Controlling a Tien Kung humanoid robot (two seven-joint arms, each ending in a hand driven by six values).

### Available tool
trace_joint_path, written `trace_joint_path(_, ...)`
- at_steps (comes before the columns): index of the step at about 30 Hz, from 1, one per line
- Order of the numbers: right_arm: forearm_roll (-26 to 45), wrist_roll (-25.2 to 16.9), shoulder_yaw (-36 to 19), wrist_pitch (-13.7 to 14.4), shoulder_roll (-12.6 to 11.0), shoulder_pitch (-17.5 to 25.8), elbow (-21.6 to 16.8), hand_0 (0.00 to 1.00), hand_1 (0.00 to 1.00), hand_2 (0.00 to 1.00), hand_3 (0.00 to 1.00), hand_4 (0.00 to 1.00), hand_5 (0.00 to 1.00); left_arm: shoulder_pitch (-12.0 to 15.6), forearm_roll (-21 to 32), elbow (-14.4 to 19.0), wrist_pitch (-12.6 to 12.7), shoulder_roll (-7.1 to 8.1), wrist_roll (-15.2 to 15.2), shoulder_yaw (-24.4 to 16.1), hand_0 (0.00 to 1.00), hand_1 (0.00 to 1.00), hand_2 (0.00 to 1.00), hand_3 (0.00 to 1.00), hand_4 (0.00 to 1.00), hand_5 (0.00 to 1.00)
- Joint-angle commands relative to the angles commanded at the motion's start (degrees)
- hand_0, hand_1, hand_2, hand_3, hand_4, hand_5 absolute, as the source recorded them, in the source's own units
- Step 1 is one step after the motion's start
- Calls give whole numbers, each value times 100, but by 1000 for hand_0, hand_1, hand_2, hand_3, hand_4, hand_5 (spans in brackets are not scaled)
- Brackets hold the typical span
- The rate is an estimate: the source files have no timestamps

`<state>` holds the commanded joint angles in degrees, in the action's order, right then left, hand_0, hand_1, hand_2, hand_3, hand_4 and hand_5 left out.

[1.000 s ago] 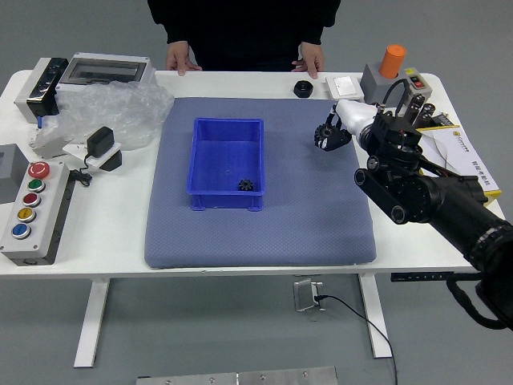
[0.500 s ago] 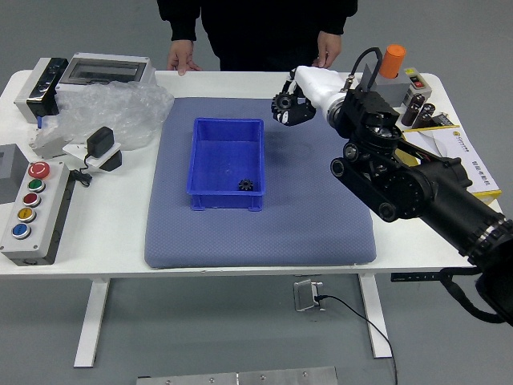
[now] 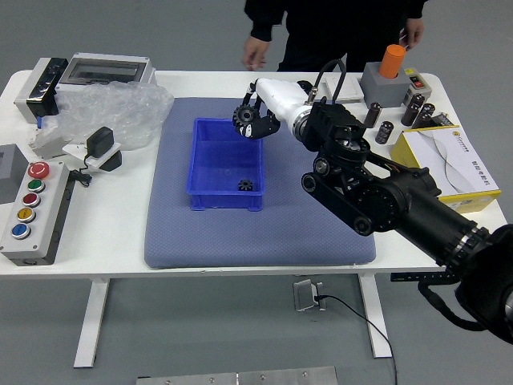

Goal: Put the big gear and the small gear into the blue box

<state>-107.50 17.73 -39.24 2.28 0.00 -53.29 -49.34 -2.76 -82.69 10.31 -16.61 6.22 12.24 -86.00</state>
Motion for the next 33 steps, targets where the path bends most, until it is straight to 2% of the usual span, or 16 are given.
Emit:
trace_joint_path(2,29,-17,-6,21,0,60,43,534,386,399,466,778,60,2,2,0,-2,-4,2,6,874,828,831,876,801,328)
trace_joint_path(3,45,-24,-12,29,0,92,64,583,409,417,505,804,68,2,1,0,-3,-6,3,8,874,828,831,874,801,328)
trace_joint_path(8,135,-53,-23,47,0,219,186,583,409,417,505,804,68,2,-7,0,-5,-9,8,8,874,828,831,874,801,328)
trace_joint_path(9,153,-61,-35,55,0,234,218,617,431,430,530,766,105,0,-13,0,-5,-7,8,6,874,828,831,875,801,329)
trace_joint_path(14,175,-84,-74,73,0,252,361,617,431,430,530,766,105,-16,-64,0,-11,1,10,-20,874,828,831,875,801,329)
trace_joint_path(15,182,-85,-65,69,0,243,389,636,445,445,548,776,139,-22,-75,0,-12,3,9,-25,874,829,831,875,801,328)
trace_joint_path(26,243,-91,60,36,0,79,493,643,465,463,566,764,161,-29,-167,0,-24,39,21,-63,874,829,831,875,802,329)
trace_joint_path(27,249,-90,81,36,0,76,499,645,460,455,557,765,136,-26,-172,0,-24,41,22,-66,874,829,832,875,801,329)
trace_joint_path(32,279,-86,215,37,0,77,506,645,460,455,557,765,136,-28,-220,0,-29,44,24,-94,874,829,832,875,801,329)
trace_joint_path(33,284,-86,240,36,0,79,507,637,450,447,541,788,168,-35,-232,0,-30,43,22,-102,874,829,831,874,801,330)
